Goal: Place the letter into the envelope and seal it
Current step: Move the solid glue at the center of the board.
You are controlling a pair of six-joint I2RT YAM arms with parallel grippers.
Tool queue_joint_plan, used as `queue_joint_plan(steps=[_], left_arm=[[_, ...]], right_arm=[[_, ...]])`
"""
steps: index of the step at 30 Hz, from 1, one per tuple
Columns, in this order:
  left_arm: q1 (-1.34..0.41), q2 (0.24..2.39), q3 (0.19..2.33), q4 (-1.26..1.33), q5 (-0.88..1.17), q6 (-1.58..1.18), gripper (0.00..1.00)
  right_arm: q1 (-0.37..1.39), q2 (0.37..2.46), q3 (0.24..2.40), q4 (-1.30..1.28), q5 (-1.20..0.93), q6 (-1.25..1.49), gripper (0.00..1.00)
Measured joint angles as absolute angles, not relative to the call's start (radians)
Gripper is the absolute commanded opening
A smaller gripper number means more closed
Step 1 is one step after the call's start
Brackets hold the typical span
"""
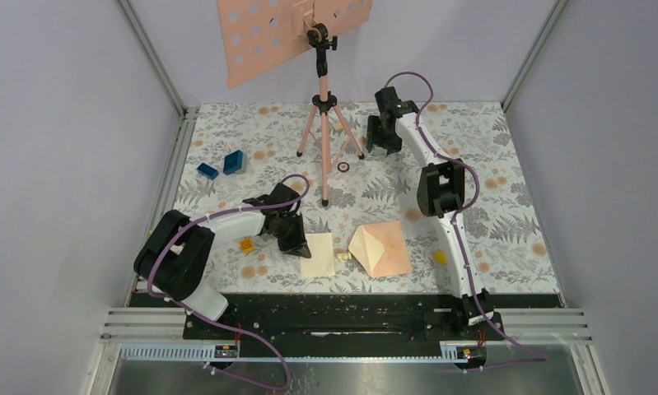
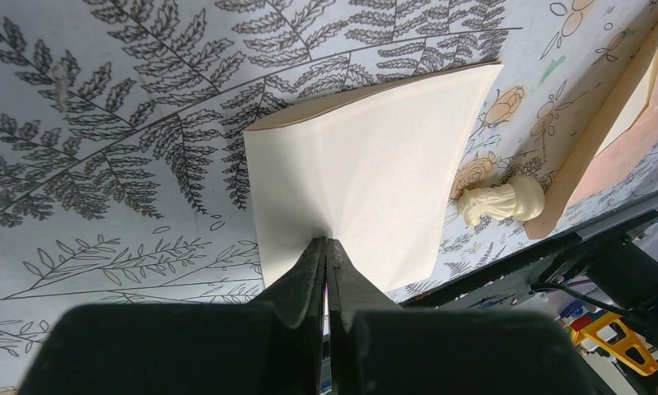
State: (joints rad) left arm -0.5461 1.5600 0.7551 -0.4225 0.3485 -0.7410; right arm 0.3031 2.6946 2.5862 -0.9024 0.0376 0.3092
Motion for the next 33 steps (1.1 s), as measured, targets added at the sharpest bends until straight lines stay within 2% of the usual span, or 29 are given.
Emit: queue_joint_plan(steps=[7, 8, 10, 15, 26, 33], left_arm=[[-0.546, 1.560, 0.755, -0.422, 0.348, -0.741, 0.00], [-0.546, 1.560, 0.755, -0.422, 0.348, -0.741, 0.00], [-0.546, 1.560, 0.755, -0.422, 0.348, -0.741, 0.00], [-0.546, 1.560, 0.755, -0.422, 0.348, -0.741, 0.00], [-0.545, 1.568, 0.759, -0.422, 0.356, -0.741, 0.00], [-0.545, 1.568, 0.759, -0.422, 0.355, -0.742, 0.00]], right_arm=[[0.301, 2.657, 2.523, -0.868, 0.038, 0.301, 0.69], [0.300, 2.652, 2.521, -0.863, 0.038, 0.298, 0.70], [0.297, 2.645, 2.524, -0.847, 0.036, 0.292, 0.79], [0.270, 2.643, 2.572, -0.811, 0.021, 0.299, 0.85], [0.167, 2.731, 2.646, -0.558, -0.097, 0.561, 0.84], [0.141, 2.798, 2.649, -0.487, -0.124, 0.722, 0.83]])
